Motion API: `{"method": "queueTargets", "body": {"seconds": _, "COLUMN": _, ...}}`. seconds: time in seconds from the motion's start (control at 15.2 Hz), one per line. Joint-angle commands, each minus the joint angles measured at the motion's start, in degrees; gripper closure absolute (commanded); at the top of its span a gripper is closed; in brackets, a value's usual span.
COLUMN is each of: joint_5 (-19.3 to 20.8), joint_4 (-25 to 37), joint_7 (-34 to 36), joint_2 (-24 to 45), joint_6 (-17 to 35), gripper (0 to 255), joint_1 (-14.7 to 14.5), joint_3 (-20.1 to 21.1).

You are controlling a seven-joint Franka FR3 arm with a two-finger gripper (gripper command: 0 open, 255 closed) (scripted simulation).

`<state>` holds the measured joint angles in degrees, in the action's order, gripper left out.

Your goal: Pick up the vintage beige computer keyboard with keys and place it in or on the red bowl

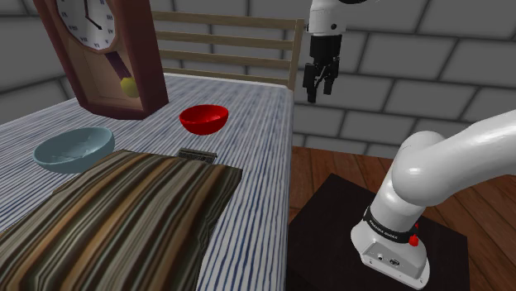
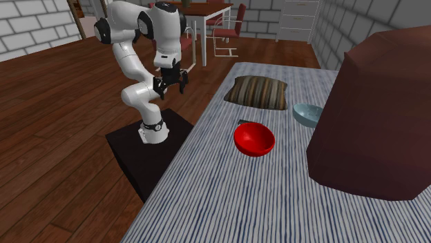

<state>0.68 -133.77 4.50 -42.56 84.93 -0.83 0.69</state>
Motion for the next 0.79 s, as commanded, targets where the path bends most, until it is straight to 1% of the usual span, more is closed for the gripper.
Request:
{"method": "queueTargets", "body": {"seconds": 0.0, "joint_5": 0.0, "joint_4": 0.0, "joint_7": 0.0, "joint_2": 0.0, "joint_6": 0.0, "gripper": 0, "joint_1": 0.0, "joint_3": 0.0}}
{"method": "queueTargets", "body": {"seconds": 0.33, "joint_5": -2.4, "joint_4": -0.2, "joint_7": -0.4, "joint_2": 6.5, "joint_6": 8.4, "gripper": 0, "joint_1": -2.6, "joint_3": 2.2}}
{"method": "queueTargets", "body": {"seconds": 0.73, "joint_5": -4.7, "joint_4": 1.8, "joint_7": -1.2, "joint_2": 15.3, "joint_6": 17.6, "gripper": 0, "joint_1": -5.4, "joint_3": 4.9}}
